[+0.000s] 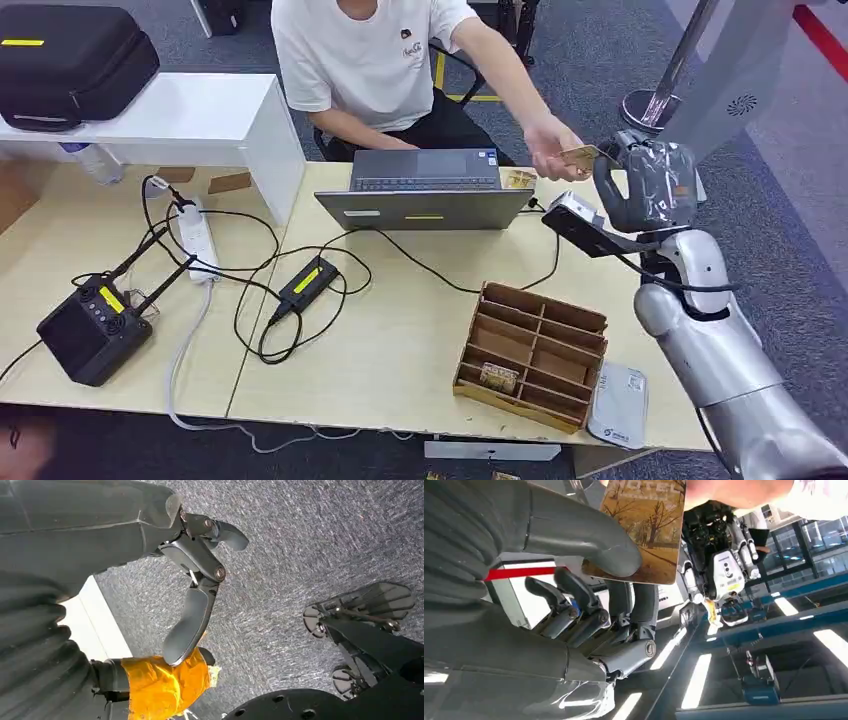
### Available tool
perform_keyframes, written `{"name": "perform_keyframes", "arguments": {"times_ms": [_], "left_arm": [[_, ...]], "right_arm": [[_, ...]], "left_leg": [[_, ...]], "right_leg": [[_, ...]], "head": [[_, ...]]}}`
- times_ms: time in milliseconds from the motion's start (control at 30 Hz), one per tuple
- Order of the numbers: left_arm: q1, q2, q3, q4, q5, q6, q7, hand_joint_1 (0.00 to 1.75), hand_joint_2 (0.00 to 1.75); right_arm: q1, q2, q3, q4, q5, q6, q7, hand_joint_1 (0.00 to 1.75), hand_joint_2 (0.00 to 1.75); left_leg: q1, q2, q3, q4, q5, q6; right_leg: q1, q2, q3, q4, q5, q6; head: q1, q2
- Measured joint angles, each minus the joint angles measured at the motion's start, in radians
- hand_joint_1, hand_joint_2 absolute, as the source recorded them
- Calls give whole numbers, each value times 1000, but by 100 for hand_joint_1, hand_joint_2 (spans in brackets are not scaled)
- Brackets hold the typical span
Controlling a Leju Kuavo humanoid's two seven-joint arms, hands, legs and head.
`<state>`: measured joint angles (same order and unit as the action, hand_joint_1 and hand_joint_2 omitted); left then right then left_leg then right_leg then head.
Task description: Pass the card to the sensor for recognition and then transmit it.
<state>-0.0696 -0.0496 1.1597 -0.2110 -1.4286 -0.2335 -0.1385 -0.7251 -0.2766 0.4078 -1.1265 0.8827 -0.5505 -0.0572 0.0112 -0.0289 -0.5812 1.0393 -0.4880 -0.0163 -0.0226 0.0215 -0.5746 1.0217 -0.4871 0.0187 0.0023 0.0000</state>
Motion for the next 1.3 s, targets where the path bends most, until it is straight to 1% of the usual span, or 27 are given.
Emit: {"name": "perform_keyframes", "arguments": {"times_ms": [233, 500, 633, 767, 833, 933, 1000, 1100, 1133, 1200, 1300], "left_arm": [[0, 0, 0, 0, 0, 0, 0, 0, 175], [0, 0, -1, 0, -7, -9, 0, 0, 175], [0, -1, -7, 0, -1, -13, -20, 0, 175], [0, -1, -7, 0, 3, -2, -18, 0, 175], [1, -1, -7, 0, 5, 7, -12, 0, 175], [4, -1, -7, 0, 6, 50, -23, 0, 175], [6, 1, -7, 0, 8, 100, -61, 0, 175], [16, 8, -23, 0, -14, 173, -178, 0, 175], [17, 11, -26, 0, -15, 180, -192, 0, 175], [17, 16, -29, 0, -15, 180, -193, 0, 175], [17, 18, -34, 0, -13, 179, -192, 0, 175]], "right_arm": [[3, 0, -5, -5, 0, 1, 0, 175, 175], [18, 0, -20, -8, -5, 10, -16, 175, 175], [29, 0, -27, -9, -6, 8, -21, 175, 175], [54, -14, -46, -22, -21, 0, -26, 175, 175], [74, -32, -61, -35, -32, -10, -33, 175, 175], [134, -74, -100, -75, -40, -20, -41, 175, 175], [209, -122, -155, -127, -48, -27, -48, 175, 175], [346, -185, -268, -210, -98, -29, -91, 175, 175], [399, -198, -311, -237, -114, -27, -108, 175, 175], [474, -216, -390, -283, -132, -23, -133, 175, 175], [534, -232, -460, -325, -132, -15, -143, 175, 175]], "left_leg": [[0, 0, 0, 0, 0, 0], [0, 0, 0, 0, 0, 0], [0, 0, 0, 0, 0, 0], [0, 0, 0, 0, 0, 0], [0, -1, 0, 0, 0, 0], [0, -2, 0, 1, 0, 0], [0, -6, -1, 1, -1, 1], [0, -7, -3, 1, -2, 2], [0, -8, -4, 0, -2, 2], [0, -6, -5, 0, -3, 3], [0, -3, -4, 0, -3, 3]], "right_leg": [[0, 0, 0, 0, 0, 0], [0, 0, 0, 0, 0, 0], [0, 0, 0, 0, 0, 0], [0, 0, 0, 0, 0, 0], [0, -1, 0, -1, 0, 0], [0, -2, 0, -2, 0, 0], [0, -6, 1, -3, -1, 1], [0, -8, 1, -4, -1, 1], [0, -9, 1, -4, -1, 1], [0, -8, 1, -4, -1, 1], [0, -5, 0, -4, -1, 1]], "head": [[0, 0], [0, 0], [0, 0], [0, 0], [0, 0], [0, 0], [0, 0], [0, 0], [0, 0], [0, 0], [0, 0]]}}
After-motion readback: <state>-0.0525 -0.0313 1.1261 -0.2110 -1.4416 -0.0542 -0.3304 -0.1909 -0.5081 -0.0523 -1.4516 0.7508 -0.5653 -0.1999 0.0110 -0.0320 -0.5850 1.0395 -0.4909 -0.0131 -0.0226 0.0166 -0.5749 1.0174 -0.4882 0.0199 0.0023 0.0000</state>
